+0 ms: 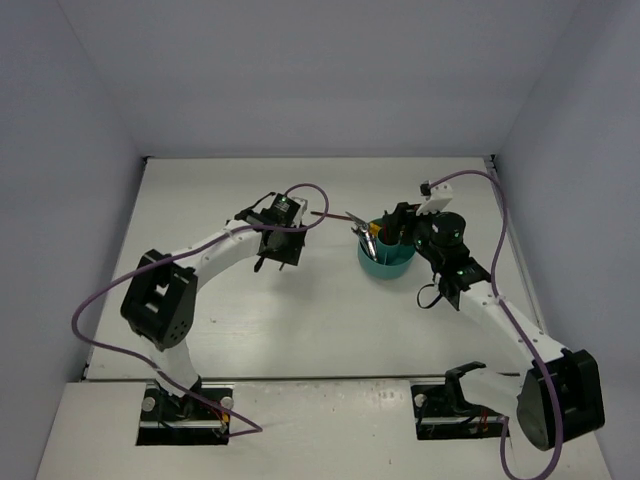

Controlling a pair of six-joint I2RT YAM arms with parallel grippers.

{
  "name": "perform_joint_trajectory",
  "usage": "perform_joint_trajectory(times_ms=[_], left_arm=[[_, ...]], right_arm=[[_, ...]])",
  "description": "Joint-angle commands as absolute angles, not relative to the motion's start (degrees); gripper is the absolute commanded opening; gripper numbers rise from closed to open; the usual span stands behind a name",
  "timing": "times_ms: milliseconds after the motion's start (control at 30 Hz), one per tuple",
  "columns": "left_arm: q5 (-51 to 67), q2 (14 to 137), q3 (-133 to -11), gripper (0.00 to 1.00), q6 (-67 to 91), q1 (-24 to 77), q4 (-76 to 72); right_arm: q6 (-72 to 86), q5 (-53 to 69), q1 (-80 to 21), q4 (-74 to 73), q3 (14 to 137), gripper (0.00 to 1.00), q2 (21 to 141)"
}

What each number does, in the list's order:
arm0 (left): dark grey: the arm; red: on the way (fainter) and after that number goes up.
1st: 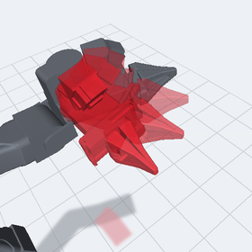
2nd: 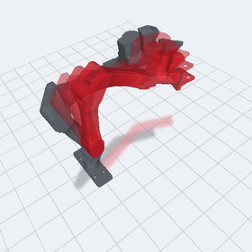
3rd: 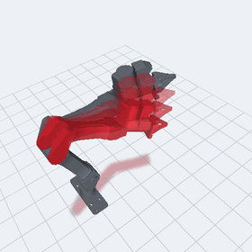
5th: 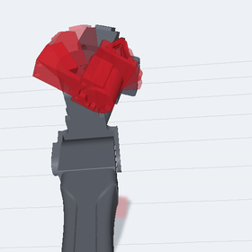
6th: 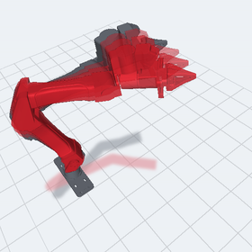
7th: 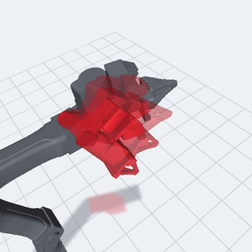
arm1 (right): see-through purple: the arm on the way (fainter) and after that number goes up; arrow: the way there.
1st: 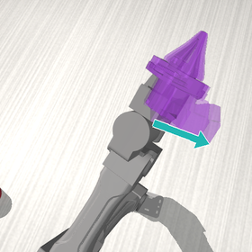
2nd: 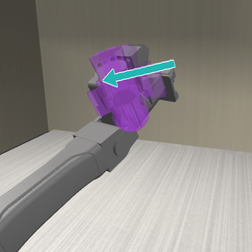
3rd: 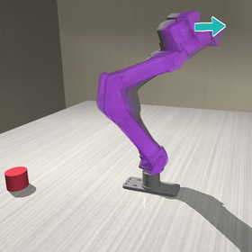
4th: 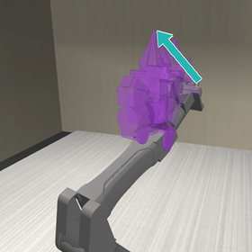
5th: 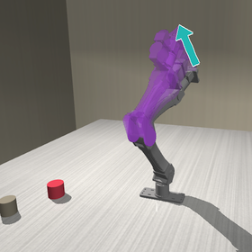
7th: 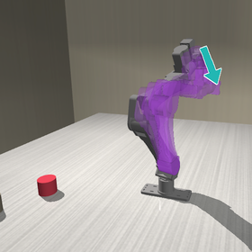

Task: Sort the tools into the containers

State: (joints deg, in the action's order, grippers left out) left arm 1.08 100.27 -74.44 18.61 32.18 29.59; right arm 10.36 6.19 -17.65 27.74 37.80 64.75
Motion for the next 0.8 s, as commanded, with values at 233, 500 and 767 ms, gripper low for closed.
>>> perform_joint_trajectory(times_ms=[233,500,767], left_arm=[[-1.4,114.1,-88.6,0.39,17.6,29.8,32.6],[2.2,120.1,-95.1,0.30,15.2,28.4,36.6],[5.3,122.5,-95.5,0.17,15.6,28.3,40.9]], right_arm=[[11.0,5.1,-17.5,21.3,40.5,0.63,50.1],[11.1,5.5,-17.6,19.6,39.4,0.65,48.0],[11.0,5.3,-17.6,19.1,39.9,0.66,46.1]])
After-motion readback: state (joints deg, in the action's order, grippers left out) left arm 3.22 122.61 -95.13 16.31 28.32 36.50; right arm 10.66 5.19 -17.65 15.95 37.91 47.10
